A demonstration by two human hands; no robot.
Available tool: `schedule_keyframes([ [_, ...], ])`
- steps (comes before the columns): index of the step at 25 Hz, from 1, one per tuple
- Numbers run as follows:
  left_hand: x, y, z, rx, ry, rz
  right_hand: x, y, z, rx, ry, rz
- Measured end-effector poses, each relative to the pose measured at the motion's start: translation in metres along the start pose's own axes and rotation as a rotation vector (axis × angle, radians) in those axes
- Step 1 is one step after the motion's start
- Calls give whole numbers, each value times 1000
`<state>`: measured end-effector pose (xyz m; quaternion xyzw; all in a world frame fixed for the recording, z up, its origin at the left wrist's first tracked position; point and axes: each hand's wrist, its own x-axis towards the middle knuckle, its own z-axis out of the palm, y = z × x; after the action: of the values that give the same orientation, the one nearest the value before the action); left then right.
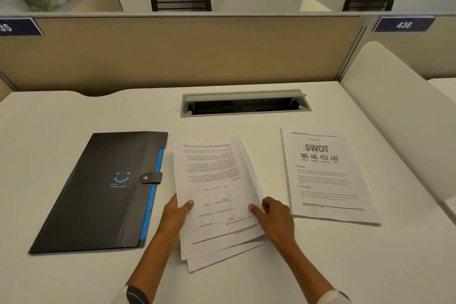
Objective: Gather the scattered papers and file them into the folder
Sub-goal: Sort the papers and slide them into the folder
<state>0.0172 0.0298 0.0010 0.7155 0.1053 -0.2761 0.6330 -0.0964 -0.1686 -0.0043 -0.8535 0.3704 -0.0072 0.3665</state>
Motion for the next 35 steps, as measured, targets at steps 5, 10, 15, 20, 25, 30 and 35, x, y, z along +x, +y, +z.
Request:
schedule_keyframes([
  [5, -16, 24, 1, -57, -61, 262, 25, -23, -50, 420, 3, -108],
  [10, -34, 62, 4, -56, -123, 448, 37, -59, -98, 752, -208, -357],
  [15, -42, 66, 4, -31, -108, 501, 36, -63, -102, 797, -234, -452],
  [20, -52, 58, 12, -12, -145, 515, 27, -49, -82, 761, -317, -464],
  [25, -50, 64, 15, -93, -123, 485, 34, -48, -78, 764, -261, -390],
  [30, -37, 35, 25, -122, -90, 342, 30, -29, -45, 856, -265, -247],
  [35, -21, 26, 26, -20, -8, 252, 23, -5, -24, 783, -218, -121],
])
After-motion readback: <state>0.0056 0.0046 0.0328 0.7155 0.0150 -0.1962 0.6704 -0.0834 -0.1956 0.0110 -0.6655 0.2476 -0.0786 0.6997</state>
